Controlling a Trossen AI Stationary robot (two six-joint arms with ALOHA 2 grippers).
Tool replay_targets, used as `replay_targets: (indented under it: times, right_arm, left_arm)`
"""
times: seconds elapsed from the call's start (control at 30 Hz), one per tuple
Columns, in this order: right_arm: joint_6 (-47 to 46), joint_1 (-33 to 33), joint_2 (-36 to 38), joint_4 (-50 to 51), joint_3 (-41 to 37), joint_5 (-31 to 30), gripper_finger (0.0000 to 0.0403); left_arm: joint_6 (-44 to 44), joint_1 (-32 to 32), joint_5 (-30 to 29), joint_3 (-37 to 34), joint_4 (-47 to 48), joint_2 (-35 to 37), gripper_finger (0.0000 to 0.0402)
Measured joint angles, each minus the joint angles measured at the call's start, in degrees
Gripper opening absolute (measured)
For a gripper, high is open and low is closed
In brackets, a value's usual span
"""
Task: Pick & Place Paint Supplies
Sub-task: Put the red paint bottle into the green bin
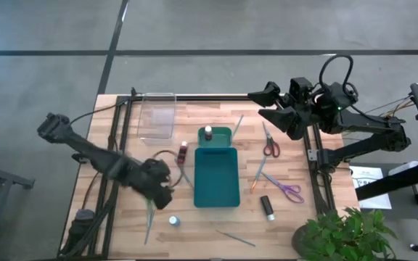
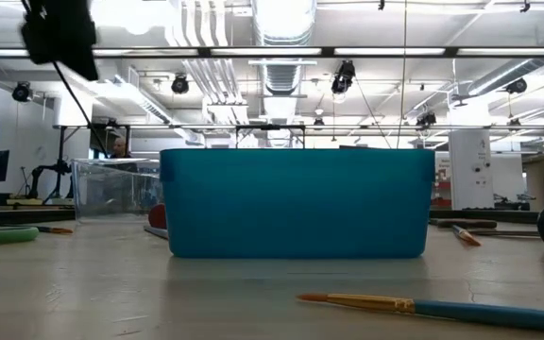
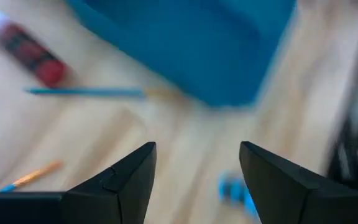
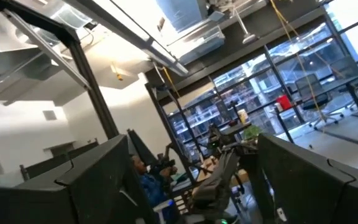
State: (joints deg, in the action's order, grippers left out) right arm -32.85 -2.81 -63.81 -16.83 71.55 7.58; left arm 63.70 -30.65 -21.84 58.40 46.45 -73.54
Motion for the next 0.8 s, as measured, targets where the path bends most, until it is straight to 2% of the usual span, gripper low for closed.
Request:
replay_targets:
  times: [0.1,0.13,0.2,0.4,0.6,0.8]
  right_arm:
    - [-0.54,0.71,0.00,0.14,0.00,-0.01,0.0353]
    - [-0.93,0.72,0.00,0.25,0.01,0.00,0.0353]
    - [-1.65,0.83,0.00,0.49,0.02,0.09,0.0353]
    - [-3.60,0.83,0.18,2.26,0.07,0.62,0.0353]
    - [-6.28,0.81,0.44,3.27,0.07,0.70,0.0353]
    - [-7.38,0.81,0.33,3.39,0.07,1.36,0.0353]
  left_arm:
    - [15.14,-5.35,-19.84,-1.48,0.11,-1.63,0.0240]
    - [18.42,-6.00,-23.86,-2.22,0.10,-2.71,0.0240]
    - [21.72,-6.30,-28.30,-4.03,-0.41,-5.43,0.0240]
    - [27.21,-5.67,-33.39,-8.28,-7.80,-16.54,0.0240]
    - [32.92,-2.48,-37.55,-9.00,-4.56,-26.03,0.0240]
    - [38.99,2.53,-37.55,-9.41,-3.08,-30.17,0.0240]
